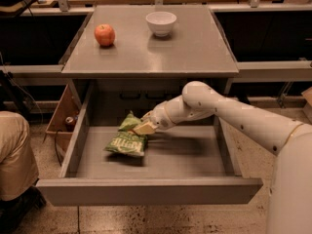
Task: Pick green jalapeno chip bag from top drawer and place on counter
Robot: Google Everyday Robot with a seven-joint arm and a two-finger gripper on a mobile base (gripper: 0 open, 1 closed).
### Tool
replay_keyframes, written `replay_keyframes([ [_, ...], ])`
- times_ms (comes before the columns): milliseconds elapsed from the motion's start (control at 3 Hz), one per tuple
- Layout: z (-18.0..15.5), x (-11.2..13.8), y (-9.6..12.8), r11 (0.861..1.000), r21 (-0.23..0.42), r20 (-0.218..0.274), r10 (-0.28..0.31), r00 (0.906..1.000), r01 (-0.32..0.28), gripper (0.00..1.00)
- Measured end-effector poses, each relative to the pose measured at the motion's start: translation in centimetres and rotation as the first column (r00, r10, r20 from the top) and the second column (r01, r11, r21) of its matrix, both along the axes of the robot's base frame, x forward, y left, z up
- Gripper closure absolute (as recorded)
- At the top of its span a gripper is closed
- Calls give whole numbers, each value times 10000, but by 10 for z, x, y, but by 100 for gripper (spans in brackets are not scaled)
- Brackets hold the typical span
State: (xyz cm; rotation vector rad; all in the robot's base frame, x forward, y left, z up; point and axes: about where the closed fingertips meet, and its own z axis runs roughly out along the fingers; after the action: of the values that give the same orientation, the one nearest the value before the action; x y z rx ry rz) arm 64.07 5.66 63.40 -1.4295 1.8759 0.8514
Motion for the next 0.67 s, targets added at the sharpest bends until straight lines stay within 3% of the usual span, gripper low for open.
replay_keyframes([
  [333,24,-14,-18,9998,-117,-11,-161,9999,161,100],
  [667,63,-28,-39,9996,-101,208,-280,9994,282,100],
])
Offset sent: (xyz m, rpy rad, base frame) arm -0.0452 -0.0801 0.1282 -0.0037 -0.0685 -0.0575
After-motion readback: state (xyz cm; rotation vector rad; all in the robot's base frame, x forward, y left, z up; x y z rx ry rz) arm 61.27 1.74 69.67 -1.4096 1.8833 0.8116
